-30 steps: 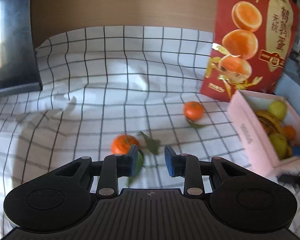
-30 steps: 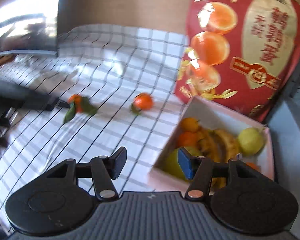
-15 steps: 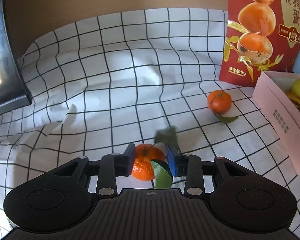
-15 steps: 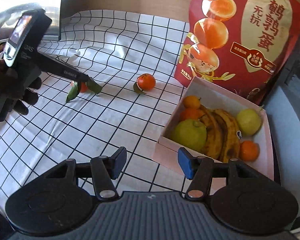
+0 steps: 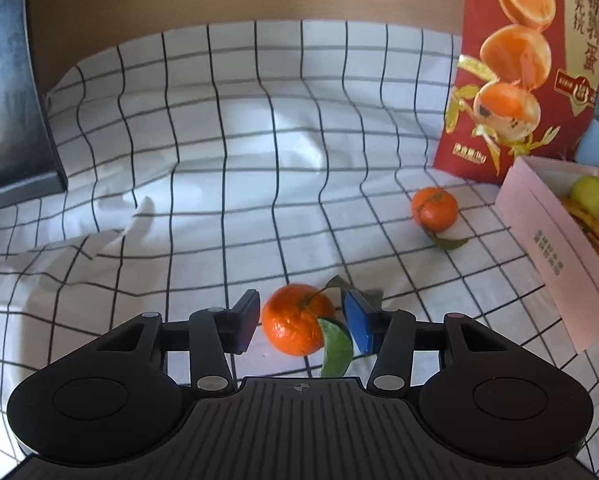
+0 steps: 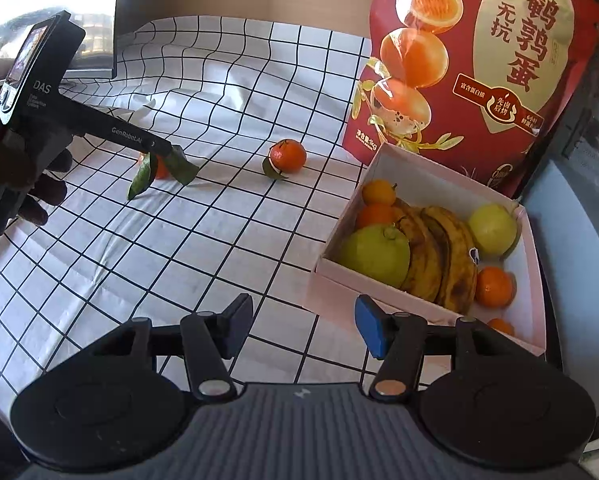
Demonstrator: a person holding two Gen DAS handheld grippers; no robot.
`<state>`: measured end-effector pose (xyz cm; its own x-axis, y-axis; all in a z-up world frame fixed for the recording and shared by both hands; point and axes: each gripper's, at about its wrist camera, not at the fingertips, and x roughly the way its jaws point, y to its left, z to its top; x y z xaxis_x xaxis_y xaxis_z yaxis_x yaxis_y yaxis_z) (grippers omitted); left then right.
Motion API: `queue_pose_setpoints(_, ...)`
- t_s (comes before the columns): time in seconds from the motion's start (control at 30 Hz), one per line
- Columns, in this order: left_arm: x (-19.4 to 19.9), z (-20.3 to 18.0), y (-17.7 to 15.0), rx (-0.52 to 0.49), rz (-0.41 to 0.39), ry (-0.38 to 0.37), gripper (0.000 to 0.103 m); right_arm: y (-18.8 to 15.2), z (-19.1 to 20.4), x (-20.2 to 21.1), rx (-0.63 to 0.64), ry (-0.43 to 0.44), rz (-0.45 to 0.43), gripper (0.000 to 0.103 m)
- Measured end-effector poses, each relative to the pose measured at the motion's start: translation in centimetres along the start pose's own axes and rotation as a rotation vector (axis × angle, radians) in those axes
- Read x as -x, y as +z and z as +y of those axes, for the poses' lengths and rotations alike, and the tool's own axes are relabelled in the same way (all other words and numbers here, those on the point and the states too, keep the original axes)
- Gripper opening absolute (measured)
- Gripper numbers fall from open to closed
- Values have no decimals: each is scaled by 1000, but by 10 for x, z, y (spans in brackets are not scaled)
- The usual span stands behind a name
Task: Organize fruits
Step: 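Grasp the last leafy mandarin with the right tool while the left tool holds the tangerine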
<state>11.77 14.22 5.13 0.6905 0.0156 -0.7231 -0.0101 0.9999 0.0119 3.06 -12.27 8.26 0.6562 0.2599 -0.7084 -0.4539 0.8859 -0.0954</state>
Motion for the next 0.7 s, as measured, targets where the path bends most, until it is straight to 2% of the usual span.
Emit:
queue_pose_setpoints(0.2,-18,2,-3,19,73,13,55,-4,3,-1,12,4,14,57)
queue_pose_setpoints(0.47,-24,5,-2,64,49,4,52,-7,5,-2,20,0,30,57)
queue_pose_setpoints(0.57,-14,8,-5,99,58,-14,51,-1,5,-2,48,2,20,57)
queue_pose_setpoints(0.7,21,7,-27,153,73,-84,51,23,3,-8,56,31,-9,57)
